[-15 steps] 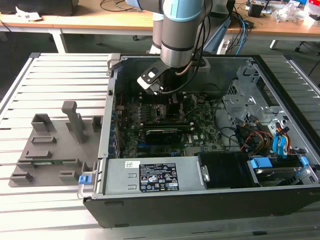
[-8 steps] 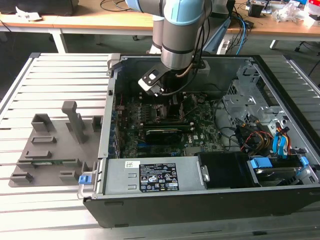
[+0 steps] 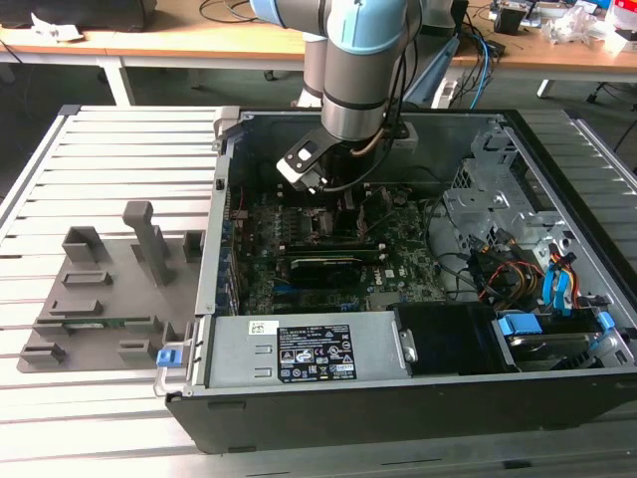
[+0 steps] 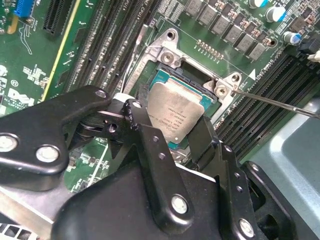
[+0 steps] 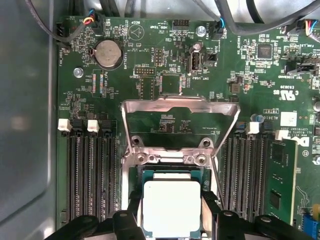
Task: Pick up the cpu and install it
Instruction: 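Place the cpu into insertion slot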
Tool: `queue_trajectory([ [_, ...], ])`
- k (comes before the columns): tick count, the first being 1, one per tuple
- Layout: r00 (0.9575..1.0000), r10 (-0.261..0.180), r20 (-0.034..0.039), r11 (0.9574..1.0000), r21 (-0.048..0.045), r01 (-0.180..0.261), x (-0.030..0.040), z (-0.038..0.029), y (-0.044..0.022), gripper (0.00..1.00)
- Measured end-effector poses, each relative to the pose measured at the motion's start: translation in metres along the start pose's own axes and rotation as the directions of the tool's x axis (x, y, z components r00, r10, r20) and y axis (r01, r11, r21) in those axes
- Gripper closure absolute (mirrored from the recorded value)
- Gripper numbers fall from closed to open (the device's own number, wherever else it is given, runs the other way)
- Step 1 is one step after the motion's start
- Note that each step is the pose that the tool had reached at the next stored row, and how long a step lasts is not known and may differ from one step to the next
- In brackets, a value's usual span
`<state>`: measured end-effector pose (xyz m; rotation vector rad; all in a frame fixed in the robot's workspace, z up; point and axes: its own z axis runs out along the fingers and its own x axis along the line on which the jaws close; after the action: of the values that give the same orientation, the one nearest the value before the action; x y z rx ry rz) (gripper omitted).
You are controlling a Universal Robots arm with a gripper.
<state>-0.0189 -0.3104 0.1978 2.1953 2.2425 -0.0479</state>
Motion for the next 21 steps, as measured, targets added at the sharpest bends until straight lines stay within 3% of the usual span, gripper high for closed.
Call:
queue_trajectory([
  [15,0.9999,0.012,-0.0003,0.9999,0.0002,-0.012,0.0008,0.0026,0.0004,0.45],
  [17,0.9999,0.011,-0.0013,0.9999,-0.0004,-0.011,0.001,0.0029,0.0007,0.38],
  [21,0.9999,0.011,0.002,0.9999,0.0002,-0.011,0.0007,-0.0011,0.0005,0.38],
])
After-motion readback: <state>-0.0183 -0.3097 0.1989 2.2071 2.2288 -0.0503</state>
